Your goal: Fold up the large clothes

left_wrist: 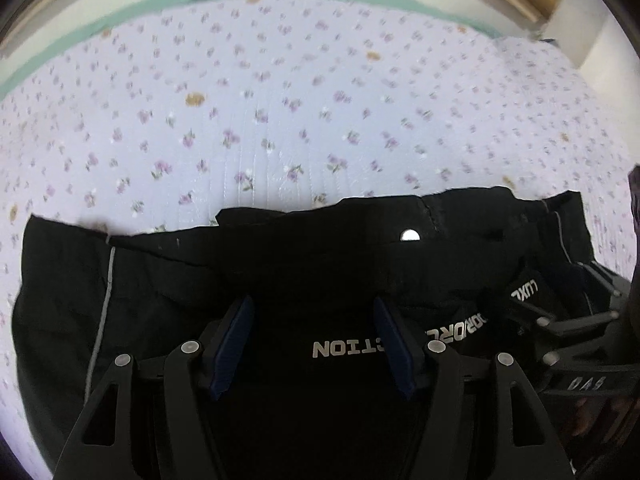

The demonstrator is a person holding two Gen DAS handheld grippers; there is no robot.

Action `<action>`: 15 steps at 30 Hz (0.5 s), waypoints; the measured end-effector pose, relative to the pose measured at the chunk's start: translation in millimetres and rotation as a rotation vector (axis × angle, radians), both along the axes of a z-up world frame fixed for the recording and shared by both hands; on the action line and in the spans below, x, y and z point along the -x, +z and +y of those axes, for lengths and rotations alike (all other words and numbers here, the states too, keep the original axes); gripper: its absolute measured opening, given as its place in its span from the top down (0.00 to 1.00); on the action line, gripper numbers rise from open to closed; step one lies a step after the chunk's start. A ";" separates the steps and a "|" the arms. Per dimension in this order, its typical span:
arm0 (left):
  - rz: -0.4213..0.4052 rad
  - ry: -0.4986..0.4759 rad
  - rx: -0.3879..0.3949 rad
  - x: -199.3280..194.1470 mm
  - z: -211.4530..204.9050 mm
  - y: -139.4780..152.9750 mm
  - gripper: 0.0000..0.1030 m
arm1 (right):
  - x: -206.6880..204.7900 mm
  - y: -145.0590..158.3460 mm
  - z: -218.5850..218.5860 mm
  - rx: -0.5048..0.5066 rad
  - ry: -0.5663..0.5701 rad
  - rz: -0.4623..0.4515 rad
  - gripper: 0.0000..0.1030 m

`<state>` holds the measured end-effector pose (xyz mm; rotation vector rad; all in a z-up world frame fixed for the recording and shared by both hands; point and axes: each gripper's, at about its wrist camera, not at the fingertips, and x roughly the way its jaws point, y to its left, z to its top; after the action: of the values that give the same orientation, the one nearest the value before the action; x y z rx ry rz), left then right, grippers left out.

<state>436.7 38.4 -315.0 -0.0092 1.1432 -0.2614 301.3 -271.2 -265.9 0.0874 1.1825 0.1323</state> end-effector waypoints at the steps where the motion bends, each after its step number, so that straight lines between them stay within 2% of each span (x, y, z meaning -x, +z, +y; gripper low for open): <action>1: -0.014 0.015 -0.001 5.6 3.5 8.0 0.37 | 4.2 7.3 -6.5 -0.017 -0.018 0.010 0.04; 2: -0.022 0.037 0.000 9.0 6.7 14.1 0.37 | 6.9 13.4 -10.4 -0.033 -0.033 0.014 0.07; 4: -0.021 0.105 -0.018 18.5 15.8 29.2 0.37 | 27.2 36.4 -26.2 -0.088 -0.083 0.011 0.08; 6: -0.015 0.146 -0.036 27.3 20.5 39.3 0.37 | 46.2 54.1 -38.7 -0.098 -0.118 -0.016 0.08; 10: -0.027 0.180 -0.017 59.4 32.9 70.6 0.37 | 94.7 92.5 -63.4 -0.127 -0.171 -0.077 0.08; 15: -0.061 0.220 -0.014 96.9 41.5 110.2 0.37 | 145.2 127.8 -79.4 -0.147 -0.173 -0.131 0.08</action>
<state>339.8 79.9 -204.8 -0.1134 1.0729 -0.0581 156.0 -350.6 -138.1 0.3049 1.0283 0.0710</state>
